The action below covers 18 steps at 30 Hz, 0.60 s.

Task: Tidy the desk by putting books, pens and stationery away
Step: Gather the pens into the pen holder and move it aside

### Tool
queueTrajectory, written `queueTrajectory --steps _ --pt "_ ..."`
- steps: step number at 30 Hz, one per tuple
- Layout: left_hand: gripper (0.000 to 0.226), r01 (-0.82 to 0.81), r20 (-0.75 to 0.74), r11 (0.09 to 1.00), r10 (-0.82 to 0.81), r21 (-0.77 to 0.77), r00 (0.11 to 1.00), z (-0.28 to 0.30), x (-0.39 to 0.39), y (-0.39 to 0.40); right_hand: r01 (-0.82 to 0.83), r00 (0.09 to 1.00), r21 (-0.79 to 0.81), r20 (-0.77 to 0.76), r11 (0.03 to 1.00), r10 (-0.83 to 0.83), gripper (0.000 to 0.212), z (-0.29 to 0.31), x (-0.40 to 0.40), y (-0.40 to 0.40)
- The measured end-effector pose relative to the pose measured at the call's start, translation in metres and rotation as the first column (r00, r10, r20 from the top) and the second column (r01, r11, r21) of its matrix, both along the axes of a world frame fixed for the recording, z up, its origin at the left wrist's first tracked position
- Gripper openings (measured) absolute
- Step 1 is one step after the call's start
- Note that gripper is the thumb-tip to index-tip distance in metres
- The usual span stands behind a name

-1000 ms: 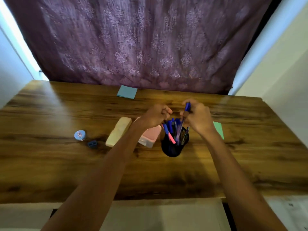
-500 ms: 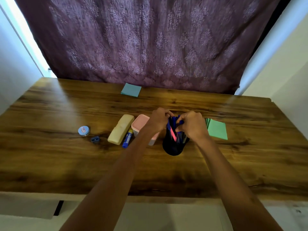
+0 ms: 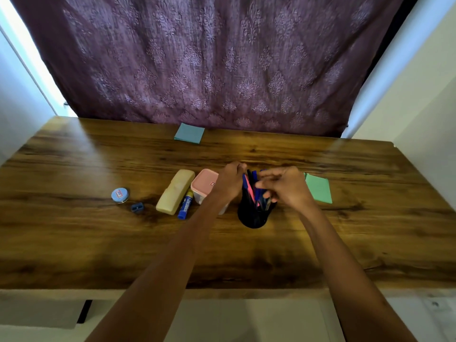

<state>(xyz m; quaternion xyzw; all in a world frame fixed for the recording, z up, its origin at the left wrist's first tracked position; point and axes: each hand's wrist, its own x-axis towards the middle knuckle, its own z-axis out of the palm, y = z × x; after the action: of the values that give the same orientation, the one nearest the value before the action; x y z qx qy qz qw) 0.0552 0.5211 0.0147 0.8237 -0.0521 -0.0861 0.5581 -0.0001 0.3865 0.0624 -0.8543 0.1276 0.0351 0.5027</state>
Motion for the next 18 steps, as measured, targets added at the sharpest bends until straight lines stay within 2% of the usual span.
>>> queueTrajectory --steps 2,4,7,10,13,18 --pt "0.031 -0.009 -0.008 1.000 0.009 -0.010 1.000 0.001 -0.002 0.000 0.109 0.990 0.077 0.081 0.991 -0.115 0.010 0.007 -0.002 -0.006" --pt "0.030 -0.017 -0.009 1.000 0.017 -0.012 1.000 0.000 -0.005 -0.001 0.230 0.962 0.081 0.129 0.970 -0.239 0.013 0.008 -0.003 -0.013" --pt "0.034 -0.046 0.032 0.998 0.045 0.044 0.998 -0.001 -0.011 -0.004 0.335 0.937 -0.026 0.116 0.942 -0.331 0.013 -0.005 -0.004 -0.020" --pt "0.032 -0.252 0.099 0.964 0.244 0.080 0.965 0.002 -0.020 -0.001 0.370 0.929 -0.221 0.075 0.902 -0.363 0.015 -0.015 -0.011 -0.018" --pt "0.025 -0.497 0.194 0.854 0.467 0.153 0.863 0.007 -0.024 0.015 0.387 0.922 -0.324 0.112 0.863 -0.371 0.018 -0.014 -0.015 -0.008" --pt "0.018 -0.570 0.175 0.806 0.545 0.160 0.820 0.001 -0.027 0.041 0.430 0.902 -0.358 0.140 0.829 -0.408 0.015 -0.015 -0.007 0.007"
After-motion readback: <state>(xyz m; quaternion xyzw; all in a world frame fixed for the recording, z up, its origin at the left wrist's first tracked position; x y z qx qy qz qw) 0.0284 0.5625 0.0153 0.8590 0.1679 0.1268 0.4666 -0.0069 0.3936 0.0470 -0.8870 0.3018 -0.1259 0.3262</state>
